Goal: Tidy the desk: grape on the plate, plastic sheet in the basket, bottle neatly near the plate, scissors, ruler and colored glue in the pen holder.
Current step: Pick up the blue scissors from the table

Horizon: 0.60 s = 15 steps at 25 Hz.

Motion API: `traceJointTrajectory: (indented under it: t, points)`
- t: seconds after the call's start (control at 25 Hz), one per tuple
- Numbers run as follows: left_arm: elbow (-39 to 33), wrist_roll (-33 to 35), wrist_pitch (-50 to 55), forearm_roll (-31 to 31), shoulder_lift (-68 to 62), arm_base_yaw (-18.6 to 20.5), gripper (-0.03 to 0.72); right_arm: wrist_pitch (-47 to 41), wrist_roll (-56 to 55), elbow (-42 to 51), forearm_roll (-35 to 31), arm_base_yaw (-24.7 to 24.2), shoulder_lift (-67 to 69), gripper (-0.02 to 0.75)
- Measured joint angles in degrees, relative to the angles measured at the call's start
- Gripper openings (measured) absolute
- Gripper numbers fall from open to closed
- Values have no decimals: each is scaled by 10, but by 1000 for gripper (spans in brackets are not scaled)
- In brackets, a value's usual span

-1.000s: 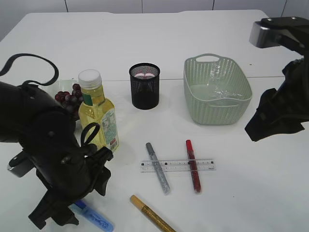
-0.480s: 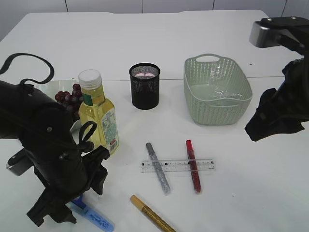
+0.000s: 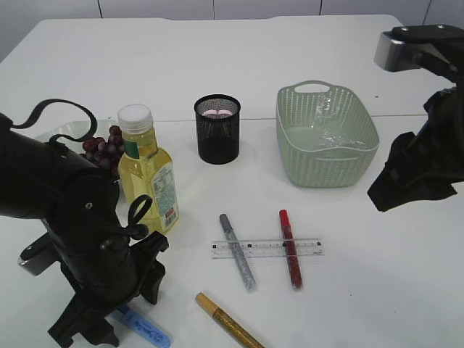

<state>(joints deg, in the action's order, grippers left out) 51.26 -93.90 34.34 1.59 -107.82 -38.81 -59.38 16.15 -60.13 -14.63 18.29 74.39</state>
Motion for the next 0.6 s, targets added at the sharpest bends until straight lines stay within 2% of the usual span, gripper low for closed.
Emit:
traceJointTrajectory:
  t: [0.6]
  points:
    - [2,1,-6,7,-7,0,499,0,0,0,0,0,0,317]
